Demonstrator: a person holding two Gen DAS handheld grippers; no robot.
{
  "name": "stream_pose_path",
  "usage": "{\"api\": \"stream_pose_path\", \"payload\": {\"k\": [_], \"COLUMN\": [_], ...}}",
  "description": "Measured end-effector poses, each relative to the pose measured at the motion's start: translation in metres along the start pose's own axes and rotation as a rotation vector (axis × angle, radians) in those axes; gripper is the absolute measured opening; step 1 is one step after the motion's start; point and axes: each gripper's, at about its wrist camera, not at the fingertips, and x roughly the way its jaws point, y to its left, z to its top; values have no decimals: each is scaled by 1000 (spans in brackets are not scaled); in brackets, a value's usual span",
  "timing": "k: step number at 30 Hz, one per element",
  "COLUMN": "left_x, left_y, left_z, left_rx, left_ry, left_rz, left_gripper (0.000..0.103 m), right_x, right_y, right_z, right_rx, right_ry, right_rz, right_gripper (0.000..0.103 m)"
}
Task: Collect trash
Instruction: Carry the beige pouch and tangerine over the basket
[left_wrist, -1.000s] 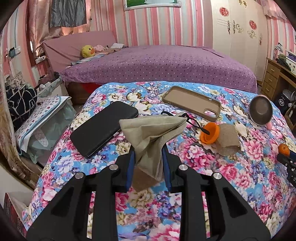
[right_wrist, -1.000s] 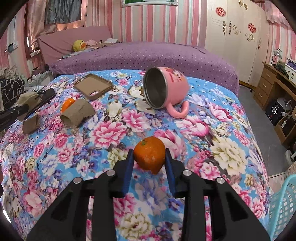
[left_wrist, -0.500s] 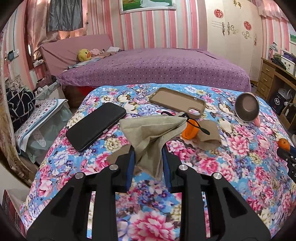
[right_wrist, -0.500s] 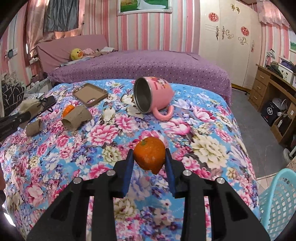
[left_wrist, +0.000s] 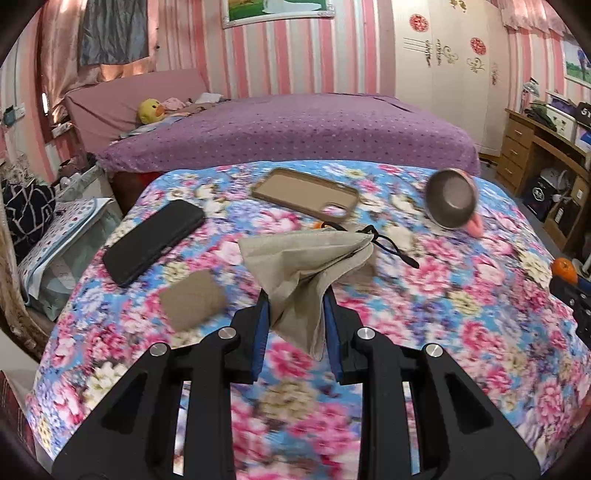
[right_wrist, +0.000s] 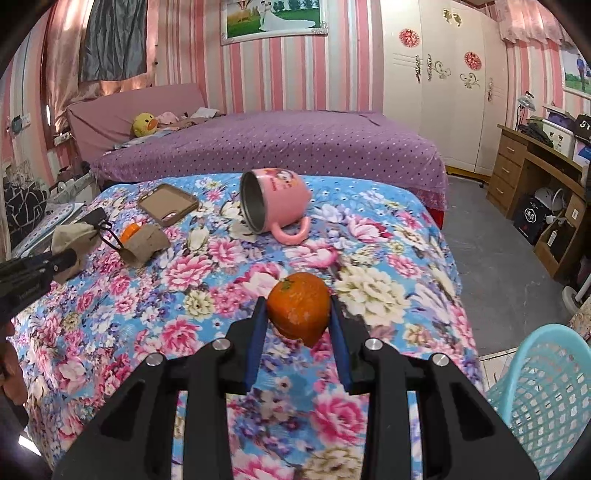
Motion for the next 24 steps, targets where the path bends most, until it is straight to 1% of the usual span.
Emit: {"api": "stream_pose_path", "payload": {"k": [2, 5, 8, 11, 14, 20, 24], "left_x": [-4, -9, -16, -21, -29, -41, -54], "left_y": [-12, -33, -57, -84, -111, -174, -219], "left_z": [-1, -1, -1, 0, -2, -10, -16], "left_rx": [13, 24, 62, 83, 117, 122, 143], "left_ry": [-4, -6, -27, -27, -43, -43, -48], "left_rz": [-10, -50, -53, -81, -94, -167, -222], "left_gripper": [26, 26, 26, 26, 26, 26, 26], "right_x": [-4, -11, -20, -33, -43, -66, -82], "right_y": [-8, -21, -39, -64, -91, -146, -181], "right_z": [0, -1, -1, -3, -6, -20, -32], "right_rx": [1, 15, 30, 52, 81, 127, 163], "right_ry": [-5, -16, -31, -48, -57, -72, -82], "right_rz": [-8, -18, -35, -64, -96, -169, -212], "right_gripper": [33, 33, 33, 33, 33, 33, 33]}}
